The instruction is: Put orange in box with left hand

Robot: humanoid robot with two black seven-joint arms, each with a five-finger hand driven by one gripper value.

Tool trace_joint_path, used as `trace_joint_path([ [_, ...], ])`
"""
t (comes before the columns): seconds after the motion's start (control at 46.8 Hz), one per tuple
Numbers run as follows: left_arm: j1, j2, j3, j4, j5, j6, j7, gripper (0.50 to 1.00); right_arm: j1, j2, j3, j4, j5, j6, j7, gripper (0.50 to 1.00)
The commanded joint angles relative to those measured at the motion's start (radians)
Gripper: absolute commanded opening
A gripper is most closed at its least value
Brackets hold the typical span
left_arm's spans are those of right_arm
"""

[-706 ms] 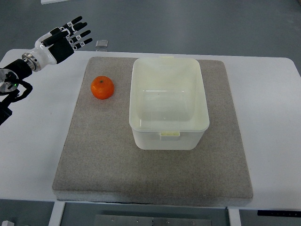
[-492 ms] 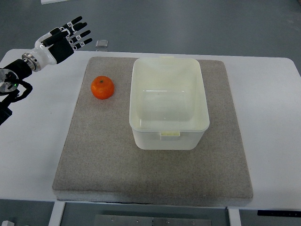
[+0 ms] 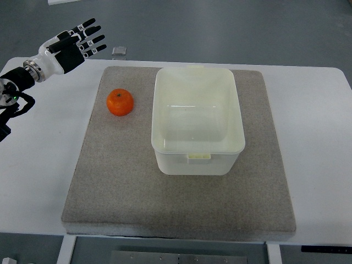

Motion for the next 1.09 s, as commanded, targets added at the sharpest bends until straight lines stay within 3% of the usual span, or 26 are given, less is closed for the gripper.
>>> trace_joint_path([
  [0.0,-0.004,0.003,0.000,0.000,0.107,-0.008,-0.011,0.992,0.000,0.000,0.000,0.000,0.000,0.000,0.001,0.932],
  [0.086,-0.010,0.018,-0.001,-0.004,0.242,-0.008,-0.042,0.992,0.000,0.000,0.000,0.000,0.000,0.000,-0.001,0.932],
  [0.235,-0.011,0.035,0.002,-0.015,0.533,-0.005,-0.156,0.988,0.000,0.000,0.000,0.000,0.000,0.000,0.001,0.932],
  [0.406,-0.005,0.078,0.006,-0.109,0.875,0.006,-0.245,0.988,0.000,0.000,0.000,0.000,0.000,0.000,-0.001,0.932],
  [0.791,-0.004,0.122,0.013,-0.290,1.368,0.020,-0.283,0.988,0.000,0.000,0.000,0.000,0.000,0.000,-0.001,0.932],
  [1.07,-0.004,0.129,0.048,-0.395,1.656,0.155,-0.292,0.988,0.000,0.000,0.000,0.000,0.000,0.000,-0.001,0.932],
])
